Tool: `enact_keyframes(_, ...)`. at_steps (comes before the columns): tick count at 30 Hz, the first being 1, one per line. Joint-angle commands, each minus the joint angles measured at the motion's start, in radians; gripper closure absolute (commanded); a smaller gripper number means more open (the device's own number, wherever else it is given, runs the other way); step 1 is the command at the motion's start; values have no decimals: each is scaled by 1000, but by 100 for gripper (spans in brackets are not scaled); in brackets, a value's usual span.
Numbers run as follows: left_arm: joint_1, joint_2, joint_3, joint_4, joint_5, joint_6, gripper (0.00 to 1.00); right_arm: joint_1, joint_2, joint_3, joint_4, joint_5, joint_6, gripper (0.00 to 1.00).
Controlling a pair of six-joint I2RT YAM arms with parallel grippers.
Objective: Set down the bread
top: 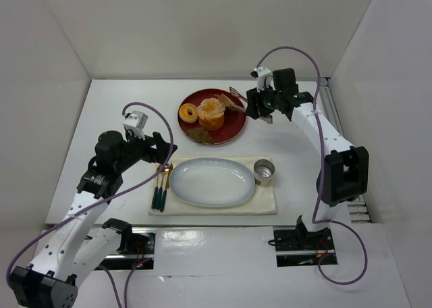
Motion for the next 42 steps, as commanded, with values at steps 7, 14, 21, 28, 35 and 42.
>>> enact_keyframes(7,3,-4,14,44,15,29,0,-5,90,124,70,-6,9,42)
enact_keyframes(14,3,-4,14,35,15,29,0,-25,153,170,60,4,9,42)
enact_keyframes(21,3,-4,14,35,6,29,0,-34,162,151,60,-6,9,48)
enact_keyframes(28,3,-4,14,35,6,29,0,-34,151,118,60,-26,9,57)
enact_keyframes(35,3,-4,14,35,6,29,0,-43,108,94,51,-44,9,78)
enact_keyframes(42,3,-4,14,35,6,29,0,-43,73,75,51,-53,9,84)
